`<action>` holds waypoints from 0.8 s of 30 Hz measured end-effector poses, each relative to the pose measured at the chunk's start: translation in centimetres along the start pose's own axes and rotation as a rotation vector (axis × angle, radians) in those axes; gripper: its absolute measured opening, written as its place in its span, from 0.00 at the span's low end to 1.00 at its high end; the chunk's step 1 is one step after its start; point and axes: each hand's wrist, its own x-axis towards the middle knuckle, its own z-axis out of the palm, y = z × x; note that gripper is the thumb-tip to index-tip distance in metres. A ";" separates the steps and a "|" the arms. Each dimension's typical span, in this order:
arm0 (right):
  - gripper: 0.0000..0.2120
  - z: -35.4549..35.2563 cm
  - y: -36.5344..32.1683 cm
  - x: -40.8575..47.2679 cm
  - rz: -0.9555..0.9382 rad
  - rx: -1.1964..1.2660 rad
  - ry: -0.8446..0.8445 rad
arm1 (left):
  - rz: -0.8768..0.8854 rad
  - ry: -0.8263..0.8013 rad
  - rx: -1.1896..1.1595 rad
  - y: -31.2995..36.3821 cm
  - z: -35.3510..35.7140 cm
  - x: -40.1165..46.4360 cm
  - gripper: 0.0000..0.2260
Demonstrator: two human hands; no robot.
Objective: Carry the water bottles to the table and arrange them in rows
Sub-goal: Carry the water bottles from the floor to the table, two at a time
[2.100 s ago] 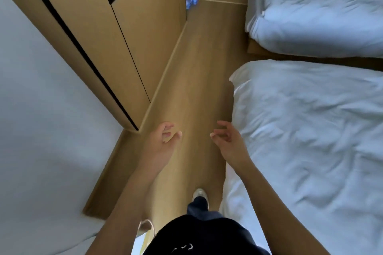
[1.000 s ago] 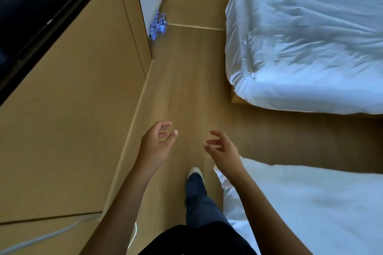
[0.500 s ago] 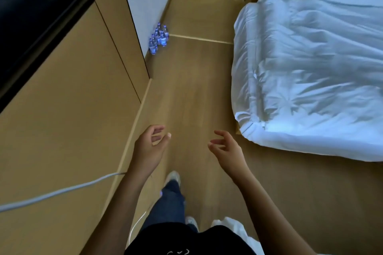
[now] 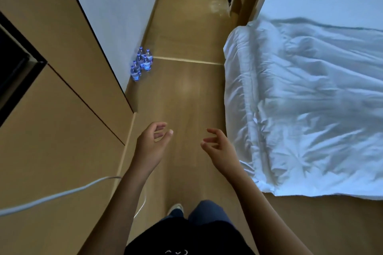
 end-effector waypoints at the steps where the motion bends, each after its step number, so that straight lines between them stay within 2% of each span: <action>1: 0.20 -0.1 -0.4 1.5 0.008 -0.003 0.001 | -0.004 -0.013 0.000 0.5 0.3 1.6 0.09; 8: 0.21 -2.2 -2.6 14.3 0.038 0.028 -0.014 | -0.042 -0.050 0.016 3.6 3.5 13.6 0.10; 19: 0.22 -9.3 -8.9 38.6 -0.036 -0.051 -0.096 | -0.062 0.049 -0.014 11.2 10.6 34.2 0.10; 24: 0.21 -10.8 -11.0 46.8 -0.054 -0.079 -0.117 | -0.074 0.066 -0.031 12.9 12.6 41.7 0.08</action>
